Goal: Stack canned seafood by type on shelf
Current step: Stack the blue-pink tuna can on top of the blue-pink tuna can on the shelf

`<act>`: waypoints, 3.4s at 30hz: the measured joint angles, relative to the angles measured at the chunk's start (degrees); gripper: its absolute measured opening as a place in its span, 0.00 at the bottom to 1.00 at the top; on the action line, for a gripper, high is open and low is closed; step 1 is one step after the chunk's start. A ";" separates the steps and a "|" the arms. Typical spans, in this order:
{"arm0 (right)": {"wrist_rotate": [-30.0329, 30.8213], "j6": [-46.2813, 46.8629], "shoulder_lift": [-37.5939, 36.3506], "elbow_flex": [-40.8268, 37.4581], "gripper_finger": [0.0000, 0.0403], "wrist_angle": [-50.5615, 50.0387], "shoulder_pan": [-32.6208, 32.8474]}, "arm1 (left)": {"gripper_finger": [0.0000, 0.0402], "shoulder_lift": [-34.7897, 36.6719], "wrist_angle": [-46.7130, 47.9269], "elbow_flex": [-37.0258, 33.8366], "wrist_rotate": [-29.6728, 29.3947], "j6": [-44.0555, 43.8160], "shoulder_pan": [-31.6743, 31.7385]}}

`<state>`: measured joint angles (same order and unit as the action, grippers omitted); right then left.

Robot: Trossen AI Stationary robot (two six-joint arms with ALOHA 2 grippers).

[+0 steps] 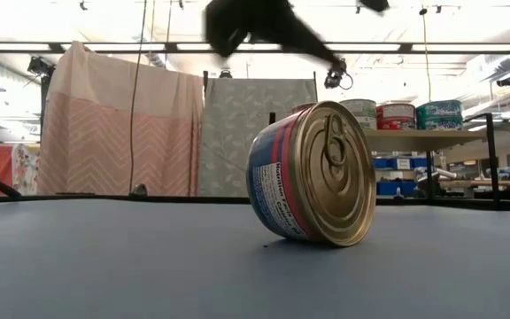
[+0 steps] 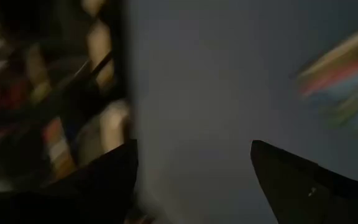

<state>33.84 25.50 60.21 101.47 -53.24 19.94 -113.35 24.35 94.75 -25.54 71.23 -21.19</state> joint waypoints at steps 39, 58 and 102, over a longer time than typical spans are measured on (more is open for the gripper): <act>-89.98 -7.05 24.33 -39.67 0.24 30.07 -21.07 | 0.78 40.63 34.70 12.91 -28.68 -78.10 -4.83; -53.26 -57.91 38.60 -15.65 0.66 -2.94 -14.79 | 0.78 41.06 32.30 12.93 -32.47 -78.81 -4.79; -64.14 -52.19 51.65 -15.51 0.75 12.89 -7.67 | 0.78 40.99 32.08 12.92 -34.29 -83.58 -4.79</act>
<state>-30.30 -26.69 111.85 85.96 -40.35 12.27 -72.36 56.42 107.67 -59.83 -12.35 -25.98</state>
